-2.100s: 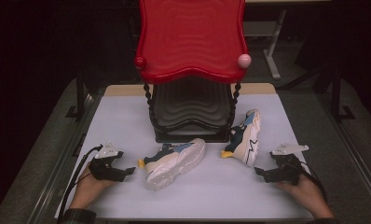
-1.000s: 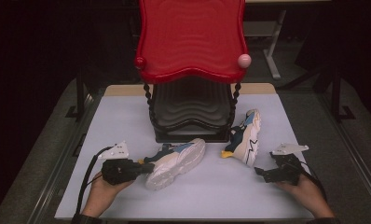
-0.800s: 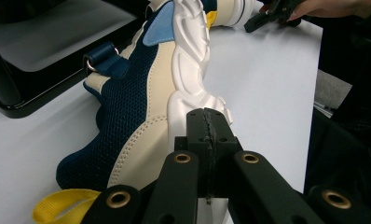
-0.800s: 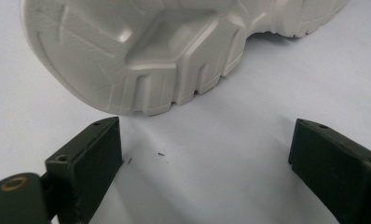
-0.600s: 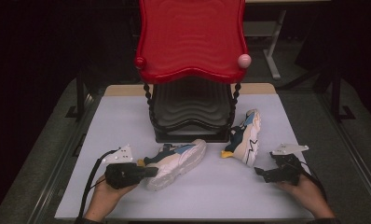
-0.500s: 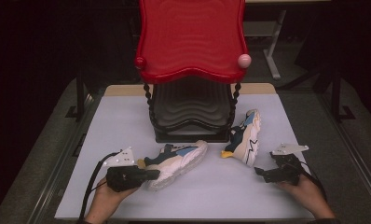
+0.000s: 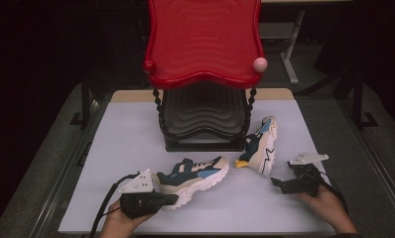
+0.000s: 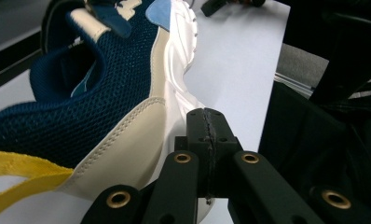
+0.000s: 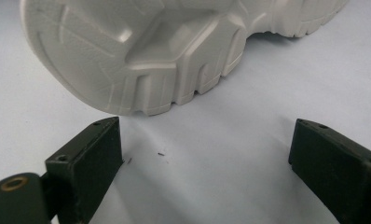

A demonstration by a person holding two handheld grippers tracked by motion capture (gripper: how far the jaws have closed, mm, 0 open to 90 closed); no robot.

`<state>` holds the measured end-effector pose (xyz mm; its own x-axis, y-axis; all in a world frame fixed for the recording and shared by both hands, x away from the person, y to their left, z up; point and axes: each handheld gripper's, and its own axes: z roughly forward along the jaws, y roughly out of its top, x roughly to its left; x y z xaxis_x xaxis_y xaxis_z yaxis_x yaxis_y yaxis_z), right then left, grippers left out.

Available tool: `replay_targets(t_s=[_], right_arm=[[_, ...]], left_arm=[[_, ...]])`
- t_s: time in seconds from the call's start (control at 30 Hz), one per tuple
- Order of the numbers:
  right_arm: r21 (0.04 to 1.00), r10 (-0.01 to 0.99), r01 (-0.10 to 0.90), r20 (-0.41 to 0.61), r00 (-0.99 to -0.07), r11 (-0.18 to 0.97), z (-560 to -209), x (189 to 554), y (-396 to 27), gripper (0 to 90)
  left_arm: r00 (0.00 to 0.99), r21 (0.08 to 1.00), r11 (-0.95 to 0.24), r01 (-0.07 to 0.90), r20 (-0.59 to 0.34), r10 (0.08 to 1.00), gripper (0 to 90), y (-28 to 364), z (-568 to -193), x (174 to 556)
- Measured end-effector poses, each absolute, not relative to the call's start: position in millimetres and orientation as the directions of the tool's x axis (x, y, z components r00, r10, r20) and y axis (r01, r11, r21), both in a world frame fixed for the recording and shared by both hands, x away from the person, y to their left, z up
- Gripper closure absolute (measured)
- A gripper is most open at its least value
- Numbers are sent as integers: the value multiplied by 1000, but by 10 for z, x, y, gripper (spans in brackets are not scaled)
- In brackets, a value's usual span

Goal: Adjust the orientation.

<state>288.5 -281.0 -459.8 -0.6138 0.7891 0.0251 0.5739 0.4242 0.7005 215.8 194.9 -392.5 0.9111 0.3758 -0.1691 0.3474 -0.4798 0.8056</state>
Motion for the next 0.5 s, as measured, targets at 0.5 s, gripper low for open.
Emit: replay_targets(t_s=[0.5], right_arm=[[701,789,573,24,-615,425,-4599,2885,-2810,87]], left_arm=[[937,706,-636,311,-119,327,897,1673,-4136,1984]])
